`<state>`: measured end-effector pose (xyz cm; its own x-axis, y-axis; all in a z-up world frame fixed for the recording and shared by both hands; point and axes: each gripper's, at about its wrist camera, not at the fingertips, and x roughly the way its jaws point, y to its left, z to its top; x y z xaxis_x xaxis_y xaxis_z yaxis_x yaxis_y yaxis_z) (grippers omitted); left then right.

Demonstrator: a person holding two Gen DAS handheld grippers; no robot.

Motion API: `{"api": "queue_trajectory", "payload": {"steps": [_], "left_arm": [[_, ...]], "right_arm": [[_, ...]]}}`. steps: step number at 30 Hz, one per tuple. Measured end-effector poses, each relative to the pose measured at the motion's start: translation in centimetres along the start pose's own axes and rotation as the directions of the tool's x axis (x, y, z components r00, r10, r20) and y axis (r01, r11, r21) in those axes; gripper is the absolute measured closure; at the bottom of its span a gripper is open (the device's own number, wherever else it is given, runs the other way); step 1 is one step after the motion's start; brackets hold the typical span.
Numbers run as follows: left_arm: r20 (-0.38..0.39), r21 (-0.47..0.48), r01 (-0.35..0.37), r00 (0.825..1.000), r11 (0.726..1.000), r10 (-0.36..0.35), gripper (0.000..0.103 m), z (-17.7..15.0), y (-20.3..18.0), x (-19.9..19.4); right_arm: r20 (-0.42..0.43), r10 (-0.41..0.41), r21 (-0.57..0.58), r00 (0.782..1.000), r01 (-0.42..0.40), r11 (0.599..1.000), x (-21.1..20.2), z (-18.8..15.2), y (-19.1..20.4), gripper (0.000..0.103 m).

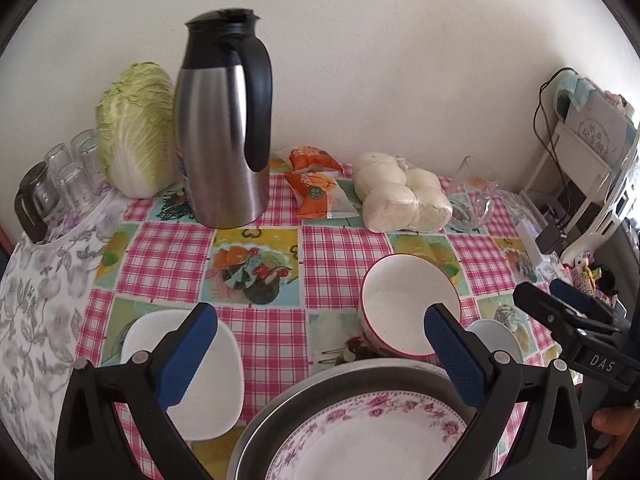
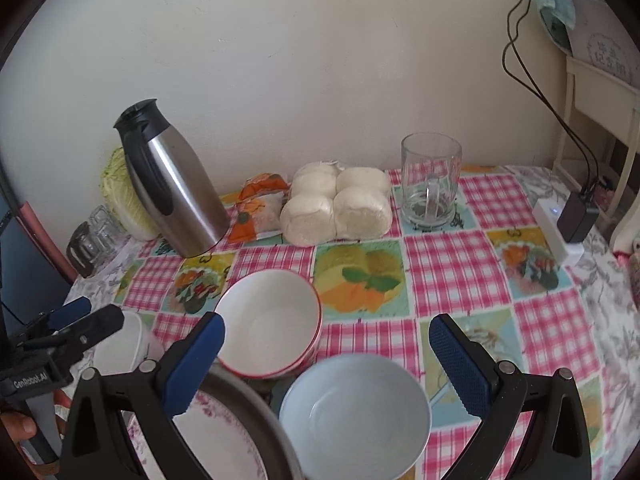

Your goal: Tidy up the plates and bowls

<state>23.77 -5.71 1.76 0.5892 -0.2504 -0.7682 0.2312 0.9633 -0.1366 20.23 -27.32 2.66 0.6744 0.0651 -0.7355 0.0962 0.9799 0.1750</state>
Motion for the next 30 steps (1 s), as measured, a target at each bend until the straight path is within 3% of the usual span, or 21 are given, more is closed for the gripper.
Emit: {"api": "queue_trajectory", "payload": {"steps": [7,11,13,18,20,25,27,30], "left_arm": [[-0.164,-0.017,-0.057,0.985,0.998,0.054,0.000,0.7,0.3,4.5],[-0.214,-0.080,-0.056,0.976,0.995,0.038,0.001,0.6,1.2,6.6],[-0.230,-0.100,-0.042,0.973,0.994,0.018,0.012,0.5,1.3,7.4],[-0.278,-0.124,-0.025,0.960,0.992,-0.011,0.033,0.1,1.0,9.5],[-0.293,-0.147,0.000,0.955,0.989,-0.044,0.043,-0.1,1.0,10.2],[-0.318,-0.147,0.047,0.944,0.988,-0.092,0.072,-0.1,-0.1,11.3],[-0.331,-0.136,0.054,0.939,0.989,-0.097,0.079,-0.1,-0.7,11.7],[-0.347,-0.105,0.029,0.936,0.994,-0.064,0.082,0.0,-1.6,12.4]], "right_arm": [[-0.133,0.025,-0.010,0.991,-0.027,1.000,3.5,0.7,0.2,0.001],[-0.194,0.015,-0.011,0.981,-0.017,1.000,5.7,0.4,0.2,0.023],[-0.219,0.022,-0.013,0.975,-0.026,1.000,6.7,0.2,0.2,0.026],[-0.278,0.004,-0.034,0.961,-0.015,0.999,8.7,-0.1,0.4,0.052],[-0.294,0.009,-0.038,0.956,-0.021,0.999,9.3,-0.2,0.3,0.057],[-0.329,0.009,-0.071,0.944,-0.035,0.997,10.6,-0.3,0.9,0.081],[-0.340,0.006,-0.080,0.940,-0.035,0.996,11.0,-0.3,1.2,0.091],[-0.346,-0.021,-0.119,0.938,-0.022,0.993,11.5,-0.5,2.0,0.094]]}}
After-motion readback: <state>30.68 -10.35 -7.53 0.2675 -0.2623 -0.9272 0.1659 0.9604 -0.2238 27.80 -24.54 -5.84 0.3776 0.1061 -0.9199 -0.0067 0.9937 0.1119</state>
